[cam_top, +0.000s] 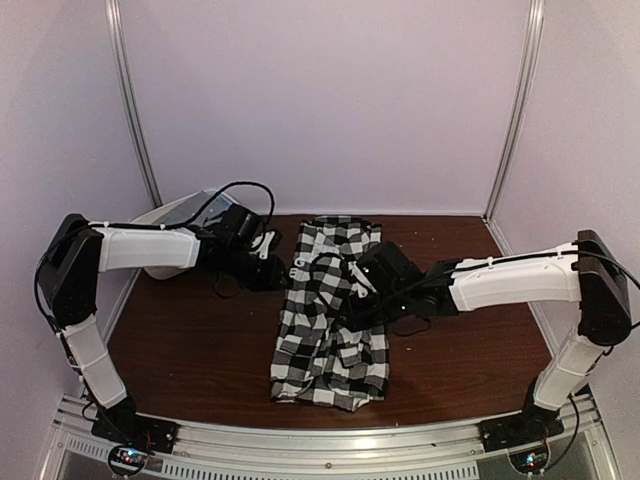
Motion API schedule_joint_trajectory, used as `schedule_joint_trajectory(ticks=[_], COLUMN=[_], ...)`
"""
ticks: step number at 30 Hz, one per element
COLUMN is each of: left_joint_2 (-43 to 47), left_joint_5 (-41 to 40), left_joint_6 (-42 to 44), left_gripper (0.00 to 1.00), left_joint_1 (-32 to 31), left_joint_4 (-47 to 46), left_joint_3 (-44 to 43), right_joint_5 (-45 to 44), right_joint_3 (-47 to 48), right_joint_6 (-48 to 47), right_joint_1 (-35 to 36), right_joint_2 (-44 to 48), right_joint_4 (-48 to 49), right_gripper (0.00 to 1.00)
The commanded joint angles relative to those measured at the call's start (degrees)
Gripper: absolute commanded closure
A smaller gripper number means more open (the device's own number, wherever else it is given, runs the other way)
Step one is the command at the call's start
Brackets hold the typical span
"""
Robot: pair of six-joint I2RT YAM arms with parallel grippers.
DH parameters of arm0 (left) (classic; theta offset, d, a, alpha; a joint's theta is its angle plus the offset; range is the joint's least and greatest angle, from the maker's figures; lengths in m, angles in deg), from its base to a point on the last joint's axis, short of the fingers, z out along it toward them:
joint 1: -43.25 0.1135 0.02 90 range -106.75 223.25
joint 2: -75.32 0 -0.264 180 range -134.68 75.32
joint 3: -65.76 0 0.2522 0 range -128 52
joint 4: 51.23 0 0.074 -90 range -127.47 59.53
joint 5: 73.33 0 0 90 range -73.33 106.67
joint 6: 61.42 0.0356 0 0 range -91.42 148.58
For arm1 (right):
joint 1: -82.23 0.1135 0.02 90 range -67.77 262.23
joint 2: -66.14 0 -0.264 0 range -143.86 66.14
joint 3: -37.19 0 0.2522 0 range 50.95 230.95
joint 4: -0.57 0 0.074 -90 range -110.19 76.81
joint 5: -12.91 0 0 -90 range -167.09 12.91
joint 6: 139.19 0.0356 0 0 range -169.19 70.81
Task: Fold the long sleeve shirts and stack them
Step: Smooth out the rectangle-folded shirt at the center of the board.
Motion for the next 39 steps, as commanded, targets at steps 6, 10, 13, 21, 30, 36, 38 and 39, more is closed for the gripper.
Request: schedule_joint_trajectory(ticks=[6, 10, 13, 21, 30, 36, 38, 39], left_joint_2=[-1.8, -4.0, -4.8, -0.9, 11.4, 13.0, 12.4, 12.2], left_joint_5=[7.4, 8.3, 8.9, 8.8, 11.6, 18.8, 21.4, 22.2], left_joint_6=[-3.8, -4.9, -5.6, -5.8, -7.9, -9.8, -11.3, -12.2], left_gripper=[0.66, 0.66, 0.67, 0.66, 0.65, 0.66, 0.65, 0.65], left_joint_1=[-5.6, -7.3, -7.7, -7.8, -7.7, -9.8, -11.1, -11.9], left_joint_4=[-8.0, -9.3, -10.4, -10.0, -11.4, -17.9, -21.2, -22.2], left_joint_3=[0.3, 0.1, 0.7, 3.6, 16.4, 24.7, 27.3, 28.5], right_joint_5=[15.1, 13.9, 11.7, 12.4, 12.0, 18.2, 19.5, 20.1], right_joint_3=[-9.4, -15.3, -18.3, -20.8, -23.6, -30.0, -31.8, -32.8], right_joint_6=[7.3, 9.4, 9.7, 9.8, 9.4, 13.7, 15.0, 15.9], right_joint_1=[-4.9, -6.9, -7.6, -7.8, -7.7, -5.6, -4.5, -4.1], right_joint_2=[-4.5, -4.4, -4.4, -0.6, 14.9, 18.0, 17.5, 17.3], right_joint_4=[19.3, 21.5, 21.4, 21.3, 14.0, 21.2, 23.6, 24.8], right_gripper=[0.73, 0.73, 0.73, 0.66, 0.55, 0.57, 0.57, 0.58])
